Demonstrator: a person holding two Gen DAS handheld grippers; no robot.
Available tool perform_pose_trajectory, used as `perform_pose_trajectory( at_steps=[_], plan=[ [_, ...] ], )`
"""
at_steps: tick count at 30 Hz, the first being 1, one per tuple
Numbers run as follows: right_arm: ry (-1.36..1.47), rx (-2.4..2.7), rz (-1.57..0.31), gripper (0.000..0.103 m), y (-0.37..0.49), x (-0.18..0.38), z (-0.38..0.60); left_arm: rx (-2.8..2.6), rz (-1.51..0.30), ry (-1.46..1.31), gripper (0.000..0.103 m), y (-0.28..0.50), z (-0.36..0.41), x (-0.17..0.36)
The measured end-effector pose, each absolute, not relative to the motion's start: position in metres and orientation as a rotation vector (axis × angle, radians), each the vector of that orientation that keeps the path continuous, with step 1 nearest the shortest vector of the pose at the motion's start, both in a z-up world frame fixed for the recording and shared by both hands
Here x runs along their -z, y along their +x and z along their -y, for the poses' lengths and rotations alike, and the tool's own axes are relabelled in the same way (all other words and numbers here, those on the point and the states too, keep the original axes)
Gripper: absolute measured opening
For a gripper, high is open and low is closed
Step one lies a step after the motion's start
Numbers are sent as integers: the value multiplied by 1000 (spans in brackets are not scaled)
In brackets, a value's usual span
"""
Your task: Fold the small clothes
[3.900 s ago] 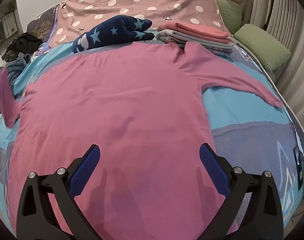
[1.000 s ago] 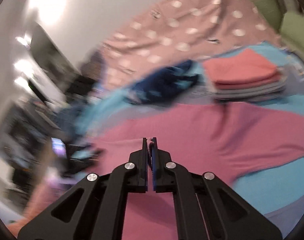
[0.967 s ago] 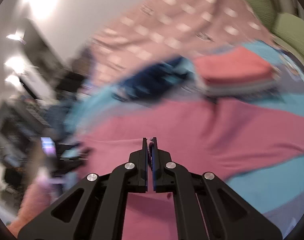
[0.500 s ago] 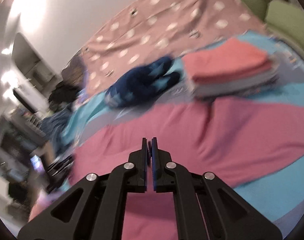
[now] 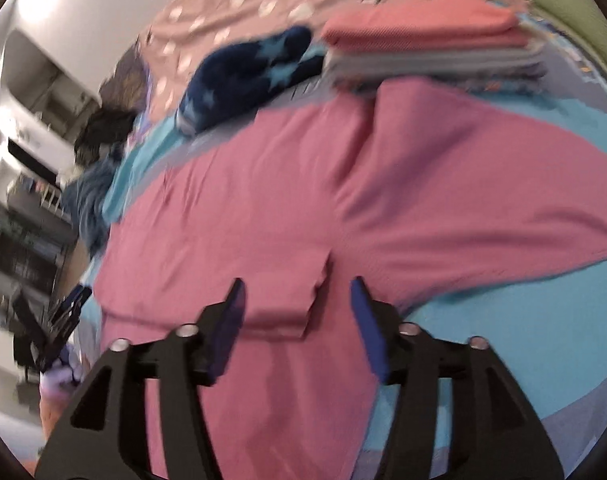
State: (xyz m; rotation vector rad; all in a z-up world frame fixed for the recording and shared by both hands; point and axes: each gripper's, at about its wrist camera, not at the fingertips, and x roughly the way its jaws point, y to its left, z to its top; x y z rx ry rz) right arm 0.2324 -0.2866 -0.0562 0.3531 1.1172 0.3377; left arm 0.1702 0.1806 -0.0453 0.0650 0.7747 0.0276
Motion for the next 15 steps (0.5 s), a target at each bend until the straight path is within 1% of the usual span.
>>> perform_pose_trajectory(
  at_steps=[2, 3, 4, 5, 7, 9, 11, 14, 15],
  plan=[
    [359, -330, -1121, 60, 240, 61, 280, -28, -795, 64, 50, 173, -179, 52],
    [366, -322, -1102, 55, 246, 61, 278, -25, -802, 55, 50, 175, -178, 54],
    [373, -313, -1096, 21, 251, 60, 275, -14, -807, 30, 50, 179, -177, 56],
    [386, -304, -1099, 2, 257, 60, 274, -7, -810, 10, 50, 181, -177, 56],
    [421, -306, -1038, 2, 254, 48, 272, 14, -809, -14, 52, 182, -173, 52],
    [411, -311, -964, 2, 251, 27, 269, 54, -797, 2, 58, 176, -165, 48],
    [422, -325, -929, 2, 250, 14, 271, 79, -793, 29, 60, 171, -157, 48],
    [432, -339, -912, 2, 252, 2, 272, 58, -822, 75, 60, 173, -151, 58],
    [433, -338, -911, 2, 253, 1, 272, 28, -841, 87, 53, 178, -151, 63]
  ],
)
